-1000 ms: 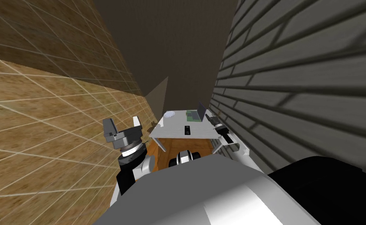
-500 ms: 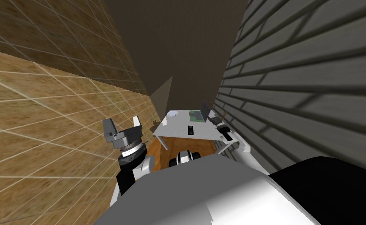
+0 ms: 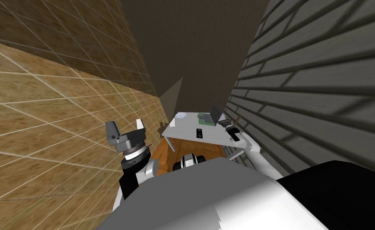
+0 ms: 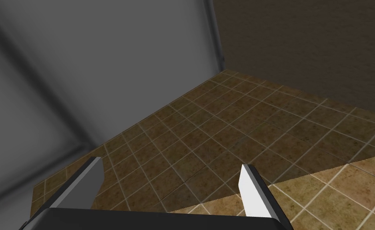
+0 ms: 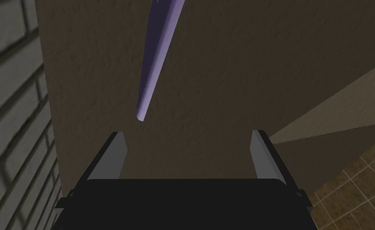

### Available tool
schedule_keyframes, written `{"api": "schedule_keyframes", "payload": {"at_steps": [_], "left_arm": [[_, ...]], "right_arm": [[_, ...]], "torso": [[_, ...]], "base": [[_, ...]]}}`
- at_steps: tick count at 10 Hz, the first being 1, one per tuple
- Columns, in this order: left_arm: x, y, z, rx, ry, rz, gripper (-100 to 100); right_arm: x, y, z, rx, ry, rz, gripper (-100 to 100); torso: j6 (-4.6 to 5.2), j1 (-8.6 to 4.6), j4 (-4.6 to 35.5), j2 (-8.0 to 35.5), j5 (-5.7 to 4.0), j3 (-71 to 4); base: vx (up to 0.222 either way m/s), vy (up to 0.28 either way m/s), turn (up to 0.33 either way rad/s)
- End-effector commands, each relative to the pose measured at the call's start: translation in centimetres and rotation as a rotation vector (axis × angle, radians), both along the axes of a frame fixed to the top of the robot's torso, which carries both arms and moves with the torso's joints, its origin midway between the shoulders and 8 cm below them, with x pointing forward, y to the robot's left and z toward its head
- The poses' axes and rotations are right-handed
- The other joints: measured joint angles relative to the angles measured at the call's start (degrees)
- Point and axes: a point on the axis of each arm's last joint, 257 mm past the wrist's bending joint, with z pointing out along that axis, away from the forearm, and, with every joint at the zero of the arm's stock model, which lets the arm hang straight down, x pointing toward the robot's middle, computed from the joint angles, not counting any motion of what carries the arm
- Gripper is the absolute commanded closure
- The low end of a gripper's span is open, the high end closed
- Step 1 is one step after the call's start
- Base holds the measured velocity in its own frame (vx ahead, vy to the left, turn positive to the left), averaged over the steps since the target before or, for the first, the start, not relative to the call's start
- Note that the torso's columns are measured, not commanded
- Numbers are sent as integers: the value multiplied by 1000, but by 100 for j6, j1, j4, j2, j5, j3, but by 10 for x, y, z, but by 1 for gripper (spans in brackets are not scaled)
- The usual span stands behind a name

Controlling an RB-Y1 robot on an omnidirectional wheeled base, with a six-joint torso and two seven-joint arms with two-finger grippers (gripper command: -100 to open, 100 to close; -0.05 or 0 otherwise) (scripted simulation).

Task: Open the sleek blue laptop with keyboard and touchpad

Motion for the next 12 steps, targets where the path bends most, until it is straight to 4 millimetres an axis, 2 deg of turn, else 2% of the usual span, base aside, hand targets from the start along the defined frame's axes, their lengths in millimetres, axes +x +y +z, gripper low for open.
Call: {"api": "schedule_keyframes", "payload": {"at_steps": [1, 8, 9, 10, 11, 12], "left_arm": [[0, 0, 0, 0, 0, 0, 0], [0, 0, 0, 0, 0, 0, 0], [0, 0, 0, 0, 0, 0, 0], [0, 0, 0, 0, 0, 0, 0], [0, 0, 0, 0, 0, 0, 0], [0, 0, 0, 0, 0, 0, 0]], "right_arm": [[-4, -45, -6, -167, 86, -100, -100], [-23, -144, 0, -503, 264, -308, -100], [-20, -134, -3, -472, 247, -288, -100], [-21, -136, -3, -479, 252, -294, -100], [-21, -136, -4, -478, 252, -293, 100], [-26, -137, -3, -553, 279, -300, 100]], "torso": [[1, -2, 1, 2, 0, 1], [0, 1, 1, 2, 0, 1], [0, 1, 0, 1, 0, 0], [-1, -3, 1, 2, 0, 1], [-1, -5, 1, 3, -1, 2], [-13, -2, -6, -3, -9, 0]], "base": [[8, 44, 145], [12, 37, 122], [5, 14, 13], [0, 0, 0], [2, -5, -22], [35, 36, 20]]}}
